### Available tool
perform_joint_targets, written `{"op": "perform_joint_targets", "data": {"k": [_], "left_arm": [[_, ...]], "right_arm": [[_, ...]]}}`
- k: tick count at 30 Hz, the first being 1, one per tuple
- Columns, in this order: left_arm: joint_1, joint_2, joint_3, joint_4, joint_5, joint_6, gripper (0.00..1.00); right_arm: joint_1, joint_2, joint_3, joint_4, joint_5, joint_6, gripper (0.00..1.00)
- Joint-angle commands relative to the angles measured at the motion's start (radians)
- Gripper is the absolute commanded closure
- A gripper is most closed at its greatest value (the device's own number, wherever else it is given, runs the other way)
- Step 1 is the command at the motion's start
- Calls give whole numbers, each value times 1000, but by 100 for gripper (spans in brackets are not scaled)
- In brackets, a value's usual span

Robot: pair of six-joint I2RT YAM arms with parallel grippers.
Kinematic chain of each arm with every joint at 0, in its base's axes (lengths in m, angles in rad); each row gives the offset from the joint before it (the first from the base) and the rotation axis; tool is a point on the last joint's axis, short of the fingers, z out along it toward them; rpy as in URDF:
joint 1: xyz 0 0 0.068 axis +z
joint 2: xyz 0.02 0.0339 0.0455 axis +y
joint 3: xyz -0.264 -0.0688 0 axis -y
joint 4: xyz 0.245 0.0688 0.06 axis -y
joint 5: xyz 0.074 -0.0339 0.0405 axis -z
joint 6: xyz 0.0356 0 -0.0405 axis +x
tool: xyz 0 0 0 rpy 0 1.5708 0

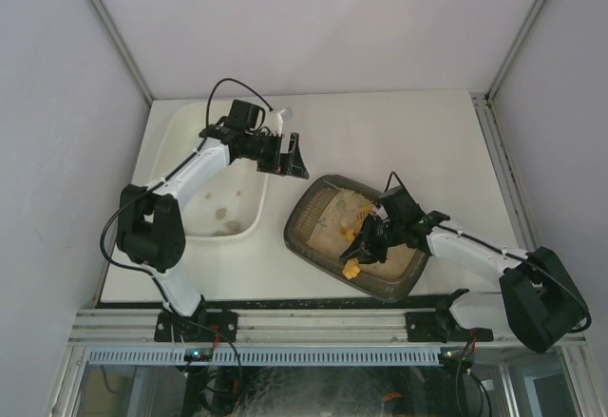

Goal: Clean the litter box

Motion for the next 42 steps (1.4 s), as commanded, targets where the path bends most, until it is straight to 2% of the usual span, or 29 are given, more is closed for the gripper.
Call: {"op": "perform_joint_targets", "data": {"k": [1,14,23,30,39,42], "left_arm": [[4,-17,-15,24,32,11,0],[-1,-9,-14,19,29,11,0],[-1,-9,-12,17,32,11,0],[-1,-6,-14,17,39,12,0],[-4,-2,-15,18,43,14,0],[-4,-2,-17,17,42,17,0]], "right_arm": [[-16,10,13,-112,-10,-34,100],[-29,258,58,140,-31,7,100],[-36,271,57,302,86,5,100],[-15,269,-38,626,91,72,100],[3,370,-156,1163,-20,178,100],[8,405,-164,1234,-56,189,100]]}}
